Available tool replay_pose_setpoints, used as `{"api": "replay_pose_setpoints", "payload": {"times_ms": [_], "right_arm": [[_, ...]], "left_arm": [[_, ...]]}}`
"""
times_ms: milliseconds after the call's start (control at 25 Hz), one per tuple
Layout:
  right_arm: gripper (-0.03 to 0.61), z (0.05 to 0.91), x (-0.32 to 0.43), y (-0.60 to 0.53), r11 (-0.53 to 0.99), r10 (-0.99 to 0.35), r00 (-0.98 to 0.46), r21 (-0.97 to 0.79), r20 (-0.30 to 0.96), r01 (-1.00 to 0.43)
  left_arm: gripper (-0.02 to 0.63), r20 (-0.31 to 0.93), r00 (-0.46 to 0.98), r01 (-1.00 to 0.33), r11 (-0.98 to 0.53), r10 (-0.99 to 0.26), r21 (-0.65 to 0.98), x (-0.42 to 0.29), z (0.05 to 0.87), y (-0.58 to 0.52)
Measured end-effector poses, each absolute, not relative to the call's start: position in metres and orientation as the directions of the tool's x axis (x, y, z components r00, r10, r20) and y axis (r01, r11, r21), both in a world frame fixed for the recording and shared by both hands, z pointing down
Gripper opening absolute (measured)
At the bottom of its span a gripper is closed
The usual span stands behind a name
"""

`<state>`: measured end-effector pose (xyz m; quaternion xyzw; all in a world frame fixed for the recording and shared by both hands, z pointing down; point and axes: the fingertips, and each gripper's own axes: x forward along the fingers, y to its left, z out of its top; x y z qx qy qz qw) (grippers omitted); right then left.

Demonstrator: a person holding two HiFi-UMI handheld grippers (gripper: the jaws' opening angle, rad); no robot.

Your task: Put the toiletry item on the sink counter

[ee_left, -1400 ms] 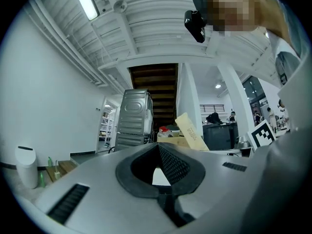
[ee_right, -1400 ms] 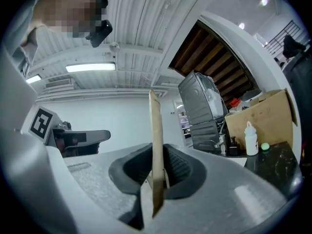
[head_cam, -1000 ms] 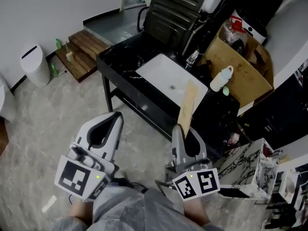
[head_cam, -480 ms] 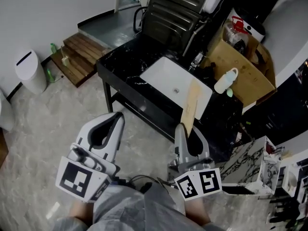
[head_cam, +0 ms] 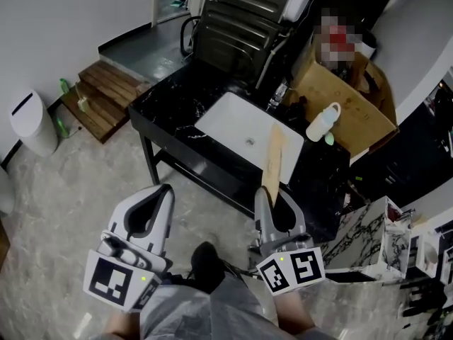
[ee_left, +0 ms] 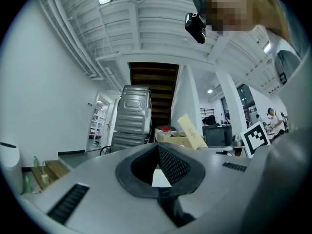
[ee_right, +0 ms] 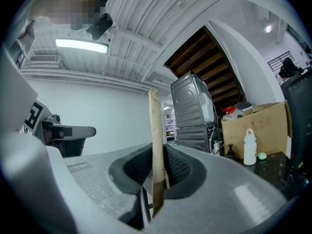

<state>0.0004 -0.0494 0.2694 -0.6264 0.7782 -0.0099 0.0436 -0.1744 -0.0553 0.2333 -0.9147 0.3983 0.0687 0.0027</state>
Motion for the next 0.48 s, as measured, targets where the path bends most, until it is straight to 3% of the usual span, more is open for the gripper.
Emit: {"api": "replay_pose_setpoints", "payload": {"times_ms": [120, 240, 480], "right_arm": [[0.051, 0.266, 0.006, -0.062, 0.221, -0.974, -0.219, -0.026, -0.064, -0.975], [0.052, 0.259, 0.008, -0.075, 0.238, -0.967, -0.242, 0.056, -0.077, -0.97], [0.051, 0.25, 0.025, -0.12, 0.236, -0.965, -0.246, 0.115, -0.087, -0.965]], "left_arm": [[0.005, -0.139, 0.679, -0.722, -0.69, -0.721, 0.054, -0.168, 0.234, -0.066], [0.005, -0.062, 0.68, -0.725, -0.683, -0.73, 0.092, -0.161, 0.249, -0.079], [0.005, -0.152, 0.655, -0.749, -0.663, -0.741, 0.006, -0.158, 0.226, -0.127]]}}
